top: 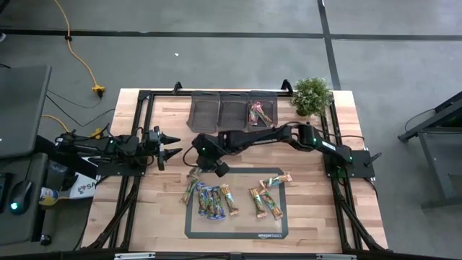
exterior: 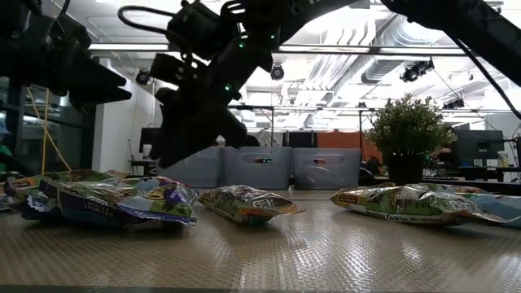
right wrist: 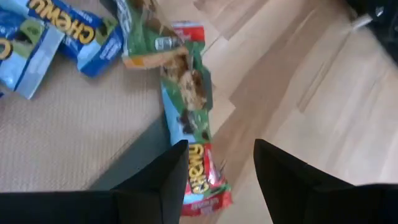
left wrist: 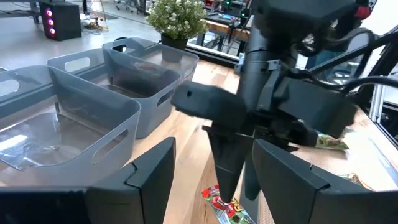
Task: Pick and place Granola Bars by type
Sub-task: Put the red granola bar into the right black bin
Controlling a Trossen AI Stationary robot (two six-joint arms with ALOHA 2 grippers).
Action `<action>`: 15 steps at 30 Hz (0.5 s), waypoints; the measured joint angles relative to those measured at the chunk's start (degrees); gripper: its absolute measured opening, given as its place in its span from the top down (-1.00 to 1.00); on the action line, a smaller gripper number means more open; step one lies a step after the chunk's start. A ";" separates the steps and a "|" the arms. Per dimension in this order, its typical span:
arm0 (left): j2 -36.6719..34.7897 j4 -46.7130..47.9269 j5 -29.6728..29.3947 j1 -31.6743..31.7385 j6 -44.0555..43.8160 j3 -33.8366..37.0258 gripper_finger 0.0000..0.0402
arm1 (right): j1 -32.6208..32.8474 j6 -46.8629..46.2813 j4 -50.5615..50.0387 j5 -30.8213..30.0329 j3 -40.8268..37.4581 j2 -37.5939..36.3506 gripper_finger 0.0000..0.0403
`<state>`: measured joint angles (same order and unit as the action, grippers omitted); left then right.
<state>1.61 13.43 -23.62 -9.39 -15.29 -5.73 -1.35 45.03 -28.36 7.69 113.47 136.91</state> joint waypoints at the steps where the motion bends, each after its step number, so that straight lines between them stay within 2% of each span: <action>1: 0.00 0.00 0.00 0.00 0.01 -0.01 -0.05 | -0.22 0.03 -0.52 0.77 0.00 0.05 0.17; 5: 0.00 0.01 0.00 -0.02 0.00 0.00 -0.05 | -0.83 0.02 -1.37 4.61 0.00 0.14 0.17; 15: 0.00 0.00 0.02 -0.02 0.01 -0.01 -0.05 | -1.31 1.01 -1.12 5.58 0.02 1.69 0.17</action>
<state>1.61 13.43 -23.60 -9.40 -15.28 -5.74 -2.66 46.03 -29.49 13.26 113.49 138.60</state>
